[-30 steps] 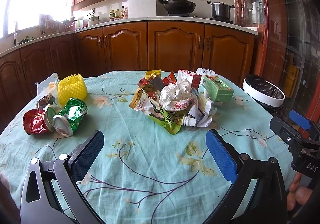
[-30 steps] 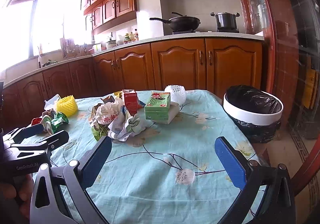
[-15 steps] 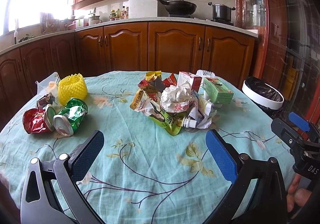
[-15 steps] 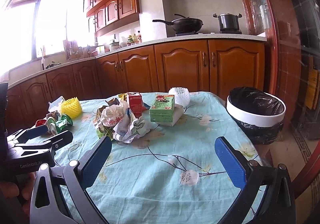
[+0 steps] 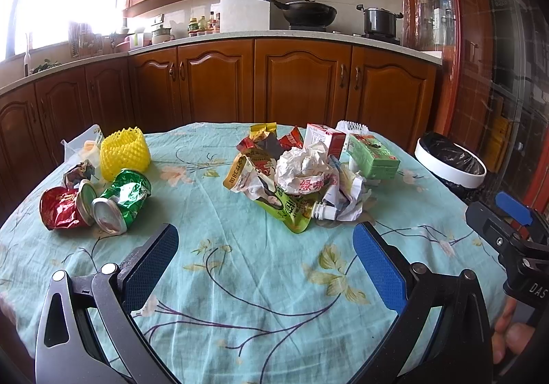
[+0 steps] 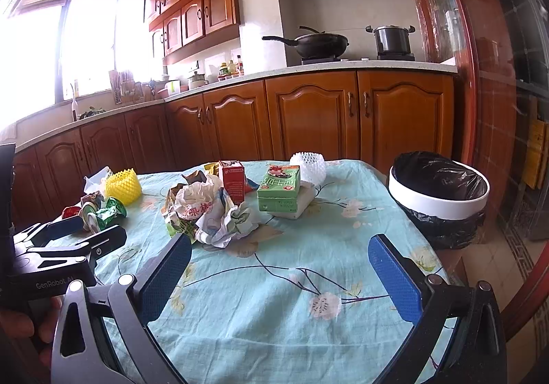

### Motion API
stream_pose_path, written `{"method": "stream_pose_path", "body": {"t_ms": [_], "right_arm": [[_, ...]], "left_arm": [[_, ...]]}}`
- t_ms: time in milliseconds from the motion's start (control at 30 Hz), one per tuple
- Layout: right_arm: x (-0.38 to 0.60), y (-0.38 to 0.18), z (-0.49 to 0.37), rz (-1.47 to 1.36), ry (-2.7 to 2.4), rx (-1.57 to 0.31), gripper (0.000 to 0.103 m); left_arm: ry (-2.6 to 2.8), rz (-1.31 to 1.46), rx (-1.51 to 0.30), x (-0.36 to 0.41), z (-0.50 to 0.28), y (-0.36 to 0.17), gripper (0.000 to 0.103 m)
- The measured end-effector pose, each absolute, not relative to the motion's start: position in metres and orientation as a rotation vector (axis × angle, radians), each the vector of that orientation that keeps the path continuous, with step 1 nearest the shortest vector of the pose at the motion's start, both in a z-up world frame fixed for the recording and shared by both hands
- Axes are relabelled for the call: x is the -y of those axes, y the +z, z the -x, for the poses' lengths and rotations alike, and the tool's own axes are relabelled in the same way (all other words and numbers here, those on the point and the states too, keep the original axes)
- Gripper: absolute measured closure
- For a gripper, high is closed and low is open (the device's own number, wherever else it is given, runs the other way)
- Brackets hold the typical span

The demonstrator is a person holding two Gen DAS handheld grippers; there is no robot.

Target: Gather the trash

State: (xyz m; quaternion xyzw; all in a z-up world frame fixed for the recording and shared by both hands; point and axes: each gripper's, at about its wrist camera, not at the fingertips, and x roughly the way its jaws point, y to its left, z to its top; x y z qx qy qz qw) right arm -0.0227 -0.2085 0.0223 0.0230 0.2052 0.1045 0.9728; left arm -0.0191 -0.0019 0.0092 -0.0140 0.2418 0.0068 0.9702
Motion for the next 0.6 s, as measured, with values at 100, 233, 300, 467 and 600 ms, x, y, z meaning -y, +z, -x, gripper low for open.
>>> {"method": "stream_pose_path", "body": {"t_ms": [100,233,300,467,600], "right_arm": [[0.2088,0.0225,0.0226,-0.047,0.212,-0.412,0.0],[0.2081,0.0235,0.0231,-0.048,0.217,-0.41,0.0],[0.208,0.0241,0.0235,-0.048,0.219,-0.408,0.0],[0.2075,0.0248,0.0229,-0.05,0.223,-0.408,0.0],[0.2073,0.0247,0.023,-0.049,0.223,-0.407,0.0]], "left_arm": [[0.012,0.028,-0.487,0.0018,0.0193,0.0099,0.0],[0.009,0.027,-0.488,0.0031,0.0189,0.0107,0.0],[0.008,0.027,-0.489,0.0035,0.0188,0.011,0.0],[0.008,0.027,-0.489,0.0037,0.0186,0.0109,0.0],[0.007,0.028,-0.49,0.0036,0.0186,0.0108,0.0]]}}
